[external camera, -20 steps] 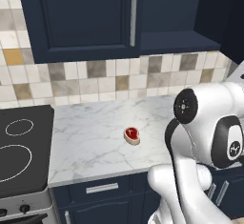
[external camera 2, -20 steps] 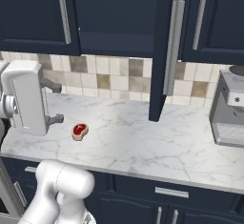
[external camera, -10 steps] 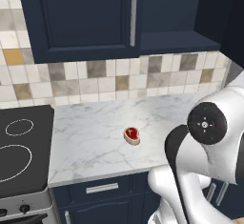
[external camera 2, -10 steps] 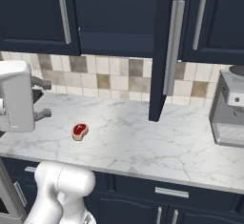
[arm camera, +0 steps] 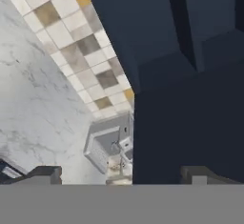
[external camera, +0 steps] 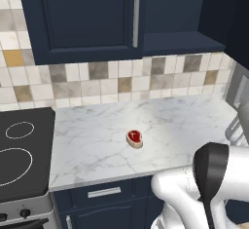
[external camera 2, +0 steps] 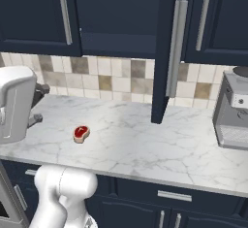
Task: Retrieve the tupperware from the cabinet, then place the raw meat into the tupperware to avoid contamination.
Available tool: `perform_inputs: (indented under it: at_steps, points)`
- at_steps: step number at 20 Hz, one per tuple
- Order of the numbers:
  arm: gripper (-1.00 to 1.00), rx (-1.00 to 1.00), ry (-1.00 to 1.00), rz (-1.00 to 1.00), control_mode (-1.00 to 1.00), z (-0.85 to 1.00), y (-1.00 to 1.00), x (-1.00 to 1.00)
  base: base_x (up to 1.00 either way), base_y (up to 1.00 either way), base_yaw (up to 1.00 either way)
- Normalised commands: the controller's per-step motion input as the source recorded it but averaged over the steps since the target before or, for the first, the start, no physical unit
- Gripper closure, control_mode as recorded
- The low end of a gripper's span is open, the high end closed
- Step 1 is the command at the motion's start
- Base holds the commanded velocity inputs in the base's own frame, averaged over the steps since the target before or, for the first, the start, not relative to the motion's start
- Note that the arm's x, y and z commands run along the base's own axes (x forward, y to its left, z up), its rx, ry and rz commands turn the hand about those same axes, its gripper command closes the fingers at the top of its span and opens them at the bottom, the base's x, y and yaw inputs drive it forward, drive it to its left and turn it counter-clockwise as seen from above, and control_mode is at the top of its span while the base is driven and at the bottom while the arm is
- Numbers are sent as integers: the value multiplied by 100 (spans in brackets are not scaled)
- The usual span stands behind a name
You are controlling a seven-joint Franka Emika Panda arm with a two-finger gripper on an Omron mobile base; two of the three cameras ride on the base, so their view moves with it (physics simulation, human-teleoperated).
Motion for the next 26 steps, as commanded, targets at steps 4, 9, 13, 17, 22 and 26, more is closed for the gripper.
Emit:
perform_inputs:
  at_steps: [4, 9, 13, 17, 22, 26]
  points:
    - [-100, 12, -4, 32, -100, -14, 30, 18, 0, 0, 0]
    - [-100, 14, -10, 30, -100, -1, 28, 19, 0, 0, 0]
    - [-100, 15, -13, 29, -100, 0, 30, 20, 0, 0, 0]
    - [-100, 14, -15, 29, -100, -4, 32, 16, 0, 0, 0]
    - [-100, 14, -14, 29, -100, -4, 33, 11, 0, 0, 0]
    - [-100, 14, -15, 29, -100, -5, 31, 5, 0, 0, 0]
